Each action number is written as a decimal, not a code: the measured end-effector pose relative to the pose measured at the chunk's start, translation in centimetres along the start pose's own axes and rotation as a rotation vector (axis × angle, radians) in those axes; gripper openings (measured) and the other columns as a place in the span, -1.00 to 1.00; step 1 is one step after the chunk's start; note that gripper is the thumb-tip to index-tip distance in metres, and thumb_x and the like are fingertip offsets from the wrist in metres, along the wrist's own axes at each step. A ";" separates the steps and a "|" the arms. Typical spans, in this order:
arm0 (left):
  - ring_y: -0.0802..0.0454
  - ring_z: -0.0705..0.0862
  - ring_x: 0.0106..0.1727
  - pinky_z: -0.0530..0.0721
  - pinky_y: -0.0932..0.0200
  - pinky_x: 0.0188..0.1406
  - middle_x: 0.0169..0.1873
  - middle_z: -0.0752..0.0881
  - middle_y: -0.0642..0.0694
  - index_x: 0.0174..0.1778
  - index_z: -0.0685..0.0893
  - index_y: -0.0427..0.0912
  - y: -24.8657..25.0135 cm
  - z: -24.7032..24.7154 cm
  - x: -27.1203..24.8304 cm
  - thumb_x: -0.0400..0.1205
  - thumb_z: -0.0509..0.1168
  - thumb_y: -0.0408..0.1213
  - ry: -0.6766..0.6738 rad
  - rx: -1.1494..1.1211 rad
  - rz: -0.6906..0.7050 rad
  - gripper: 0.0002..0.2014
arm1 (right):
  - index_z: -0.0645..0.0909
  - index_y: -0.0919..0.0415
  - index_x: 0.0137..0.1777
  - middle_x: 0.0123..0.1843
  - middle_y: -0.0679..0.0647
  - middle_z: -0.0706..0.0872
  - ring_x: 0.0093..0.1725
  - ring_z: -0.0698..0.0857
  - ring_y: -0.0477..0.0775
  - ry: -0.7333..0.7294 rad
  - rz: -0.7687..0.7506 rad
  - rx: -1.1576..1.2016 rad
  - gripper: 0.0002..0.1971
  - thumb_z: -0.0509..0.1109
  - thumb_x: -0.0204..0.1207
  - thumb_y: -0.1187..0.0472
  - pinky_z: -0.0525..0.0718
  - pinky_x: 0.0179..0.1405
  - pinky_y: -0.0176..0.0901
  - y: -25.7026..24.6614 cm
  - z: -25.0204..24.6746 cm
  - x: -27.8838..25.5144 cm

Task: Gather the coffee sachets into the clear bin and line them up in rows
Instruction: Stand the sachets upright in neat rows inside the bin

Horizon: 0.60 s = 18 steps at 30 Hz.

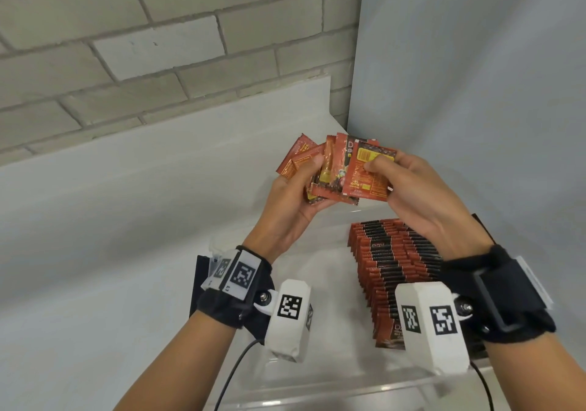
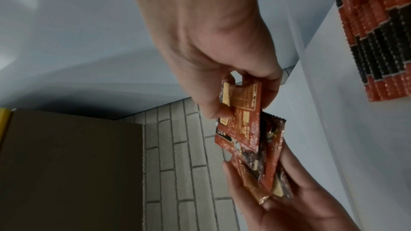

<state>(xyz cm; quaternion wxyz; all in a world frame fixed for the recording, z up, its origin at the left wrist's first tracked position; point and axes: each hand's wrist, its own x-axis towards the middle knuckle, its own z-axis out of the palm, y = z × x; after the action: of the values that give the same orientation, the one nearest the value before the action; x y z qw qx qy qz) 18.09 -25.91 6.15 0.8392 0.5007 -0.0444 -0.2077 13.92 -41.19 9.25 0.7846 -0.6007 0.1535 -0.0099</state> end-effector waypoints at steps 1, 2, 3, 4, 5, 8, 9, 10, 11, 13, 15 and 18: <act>-0.07 0.76 0.08 0.77 -0.07 0.04 0.01 0.79 -0.13 0.13 0.66 -0.16 0.1 -0.1 0.1 0.70 0.20 -0.30 0.011 -0.030 -0.002 -0.83 | 0.58 0.30 0.16 -0.02 0.12 0.80 -0.16 0.80 -0.12 0.011 0.006 0.006 -0.84 0.30 0.61 0.39 0.76 -0.19 -0.32 0.0 0.0 0.1; -0.07 0.75 0.08 0.77 -0.08 0.05 0.01 0.78 -0.14 0.14 0.65 -0.18 0.1 -0.1 0.2 0.71 0.17 -0.33 0.019 -0.057 0.000 -0.82 | 0.56 0.31 0.19 0.02 0.14 0.79 -0.13 0.80 -0.10 0.019 0.013 0.012 -0.82 0.29 0.62 0.38 0.76 -0.17 -0.31 -0.1 -0.1 0.1; -0.08 0.75 0.08 0.77 -0.09 0.06 0.01 0.77 -0.14 0.15 0.63 -0.21 0.1 -0.2 0.2 0.72 0.16 -0.35 0.023 -0.073 0.009 -0.82 | 0.55 0.31 0.21 0.05 0.15 0.79 -0.10 0.80 -0.07 0.024 0.017 0.013 -0.81 0.29 0.62 0.38 0.76 -0.15 -0.29 -0.2 -0.2 0.1; -0.08 0.75 0.08 0.76 -0.10 0.07 0.01 0.77 -0.15 0.15 0.62 -0.22 0.1 -0.3 0.3 0.72 0.16 -0.36 0.028 -0.077 0.022 -0.83 | 0.55 0.30 0.21 0.07 0.16 0.79 -0.07 0.79 -0.06 0.029 0.016 0.009 -0.81 0.28 0.62 0.37 0.76 -0.12 -0.28 -0.2 -0.3 0.1; -0.07 0.75 0.09 0.77 -0.10 0.06 0.01 0.77 -0.14 0.15 0.62 -0.22 0.1 -0.4 0.3 0.72 0.17 -0.36 0.035 -0.072 0.037 -0.83 | 0.54 0.28 0.20 0.06 0.15 0.79 -0.07 0.79 -0.06 0.037 0.011 -0.006 -0.82 0.28 0.63 0.36 0.75 -0.11 -0.27 -0.3 -0.4 0.1; -0.03 0.77 0.08 0.77 -0.09 0.03 0.01 0.78 -0.12 0.17 0.62 -0.21 0.0 -0.3 0.2 0.70 0.22 -0.35 0.056 -0.032 0.077 -0.83 | 0.55 0.15 0.11 -0.06 0.05 0.79 -0.14 0.78 -0.11 0.056 -0.037 -0.102 -0.88 0.27 0.64 0.33 0.73 -0.08 -0.26 -0.3 -0.4 -0.2; -0.03 0.77 0.06 0.78 -0.10 0.02 0.01 0.79 -0.11 0.18 0.62 -0.21 0.0 -0.4 0.2 0.69 0.24 -0.35 0.063 -0.017 0.088 -0.83 | 0.55 0.11 0.09 -0.08 0.03 0.79 -0.14 0.78 -0.11 0.050 -0.052 -0.136 -0.87 0.27 0.64 0.32 0.72 -0.08 -0.26 -0.3 -0.4 -0.2; -0.05 0.78 0.05 0.78 -0.11 0.01 0.00 0.79 -0.12 0.18 0.63 -0.21 0.0 -0.4 0.2 0.68 0.26 -0.35 0.070 -0.005 0.096 -0.82 | 0.56 0.08 0.07 -0.09 0.01 0.80 -0.13 0.78 -0.12 0.039 -0.059 -0.165 -0.87 0.27 0.63 0.32 0.72 -0.10 -0.27 -0.3 -0.4 -0.4; -0.06 0.78 0.05 0.78 -0.13 0.01 0.00 0.79 -0.13 0.18 0.63 -0.22 0.0 -0.4 0.2 0.67 0.28 -0.36 0.077 0.003 0.104 -0.81 | 0.56 0.06 0.07 -0.09 -0.01 0.80 -0.13 0.79 -0.12 0.024 -0.057 -0.187 -0.86 0.28 0.63 0.31 0.71 -0.13 -0.30 -0.3 -0.4 -0.4; -0.10 0.78 0.06 0.77 -0.17 0.03 0.01 0.79 -0.14 0.19 0.63 -0.23 0.1 -0.5 0.2 0.65 0.30 -0.36 0.092 0.016 0.115 -0.80 | 0.58 0.03 0.07 -0.13 -0.05 0.82 -0.15 0.80 -0.15 -0.015 -0.047 -0.215 -0.84 0.28 0.63 0.32 0.71 -0.22 -0.37 -0.4 -0.4 -0.6; -0.10 0.78 0.06 0.76 -0.20 0.05 0.00 0.80 -0.14 0.17 0.64 -0.21 0.0 -0.5 0.2 0.65 0.31 -0.35 0.104 0.027 0.118 -0.81 | 0.60 0.03 0.07 -0.13 -0.06 0.82 -0.15 0.80 -0.17 -0.049 -0.046 -0.248 -0.82 0.29 0.63 0.33 0.71 -0.23 -0.41 -0.4 -0.5 -0.7; -0.10 0.79 0.02 0.77 -0.20 0.03 -0.03 0.81 -0.13 0.12 0.67 -0.17 0.0 -0.7 0.2 0.64 0.33 -0.33 0.122 0.058 0.120 -0.84 | 0.62 0.03 0.08 -0.12 -0.07 0.83 -0.12 0.81 -0.17 -0.064 -0.046 -0.306 -0.83 0.31 0.63 0.31 0.73 -0.17 -0.42 -0.3 -0.4 -0.7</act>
<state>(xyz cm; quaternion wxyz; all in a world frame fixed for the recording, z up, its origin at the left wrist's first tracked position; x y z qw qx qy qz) 18.45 -25.46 5.78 0.8365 0.5328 -0.0290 -0.1248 13.17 -41.50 9.63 0.6879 -0.7166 0.1143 0.0149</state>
